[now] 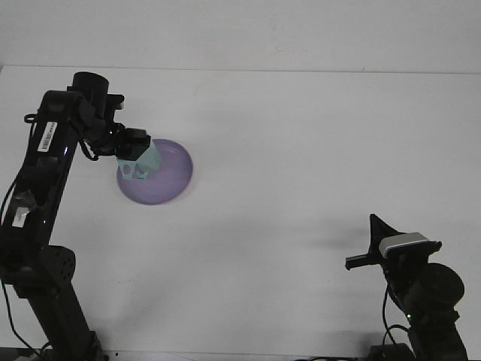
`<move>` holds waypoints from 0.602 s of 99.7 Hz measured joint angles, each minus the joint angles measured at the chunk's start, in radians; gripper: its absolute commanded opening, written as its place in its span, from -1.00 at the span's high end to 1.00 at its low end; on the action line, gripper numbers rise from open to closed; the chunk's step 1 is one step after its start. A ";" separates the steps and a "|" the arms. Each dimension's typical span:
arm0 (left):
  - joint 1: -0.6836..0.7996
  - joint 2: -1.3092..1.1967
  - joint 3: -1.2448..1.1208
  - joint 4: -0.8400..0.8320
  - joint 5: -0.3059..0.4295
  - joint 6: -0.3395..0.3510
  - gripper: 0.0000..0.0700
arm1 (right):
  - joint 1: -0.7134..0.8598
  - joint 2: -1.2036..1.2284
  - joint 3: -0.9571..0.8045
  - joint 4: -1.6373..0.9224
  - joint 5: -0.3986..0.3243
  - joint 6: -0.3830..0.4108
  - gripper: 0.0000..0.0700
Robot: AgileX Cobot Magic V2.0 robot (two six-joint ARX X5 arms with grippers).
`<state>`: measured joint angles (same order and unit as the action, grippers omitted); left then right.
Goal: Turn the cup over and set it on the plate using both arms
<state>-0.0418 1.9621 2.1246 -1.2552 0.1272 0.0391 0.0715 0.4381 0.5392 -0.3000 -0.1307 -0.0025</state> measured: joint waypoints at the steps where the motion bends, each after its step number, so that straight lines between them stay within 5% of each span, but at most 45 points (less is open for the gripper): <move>1: 0.001 0.004 0.000 0.002 0.000 0.000 0.97 | 0.000 0.000 0.000 0.000 0.000 0.000 1.00; 60: 0.002 0.229 0.000 0.075 -0.024 -0.001 0.97 | 0.000 0.000 0.000 0.000 0.000 0.000 1.00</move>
<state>-0.0395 2.1914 2.1242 -1.1801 0.1036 0.0380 0.0715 0.4381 0.5392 -0.3000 -0.1303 -0.0025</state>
